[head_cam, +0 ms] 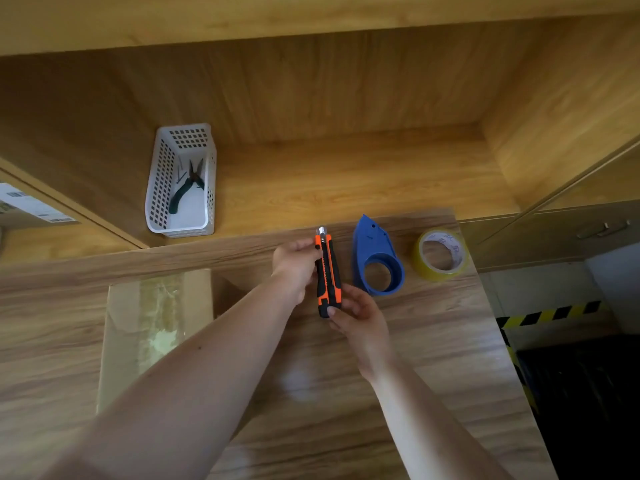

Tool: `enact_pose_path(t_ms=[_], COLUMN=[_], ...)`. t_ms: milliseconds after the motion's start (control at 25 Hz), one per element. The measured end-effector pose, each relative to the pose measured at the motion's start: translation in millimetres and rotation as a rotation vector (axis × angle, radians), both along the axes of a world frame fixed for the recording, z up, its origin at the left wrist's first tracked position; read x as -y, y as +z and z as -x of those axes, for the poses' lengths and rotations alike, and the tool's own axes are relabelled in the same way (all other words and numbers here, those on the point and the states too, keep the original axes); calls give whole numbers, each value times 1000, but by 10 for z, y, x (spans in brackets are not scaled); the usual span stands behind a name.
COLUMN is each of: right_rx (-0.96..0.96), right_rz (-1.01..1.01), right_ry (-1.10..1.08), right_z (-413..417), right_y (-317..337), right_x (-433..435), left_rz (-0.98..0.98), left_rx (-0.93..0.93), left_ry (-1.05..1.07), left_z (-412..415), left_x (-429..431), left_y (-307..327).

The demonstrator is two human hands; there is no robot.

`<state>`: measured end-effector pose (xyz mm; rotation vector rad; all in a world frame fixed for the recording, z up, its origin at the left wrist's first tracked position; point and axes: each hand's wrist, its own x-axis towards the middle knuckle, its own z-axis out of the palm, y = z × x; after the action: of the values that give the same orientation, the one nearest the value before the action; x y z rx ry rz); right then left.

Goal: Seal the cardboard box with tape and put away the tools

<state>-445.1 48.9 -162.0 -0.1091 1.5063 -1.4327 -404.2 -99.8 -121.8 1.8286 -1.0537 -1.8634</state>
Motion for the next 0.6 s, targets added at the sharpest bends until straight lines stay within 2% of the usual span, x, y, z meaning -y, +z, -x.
enact_pose_path(t_ms=[400,600], right_rx=[-83,-164], right_rz=[-181,-212], right_ry=[-60,26], right_z=[-42,-39], right_y=[-136,-65], right_x=[124,122], left_rz=[-15,-24], left_rx=[65,45], left_ry=[-75,-126], left_z=[-51,-67], left_x=[1,-20], left_y=[-296,-270])
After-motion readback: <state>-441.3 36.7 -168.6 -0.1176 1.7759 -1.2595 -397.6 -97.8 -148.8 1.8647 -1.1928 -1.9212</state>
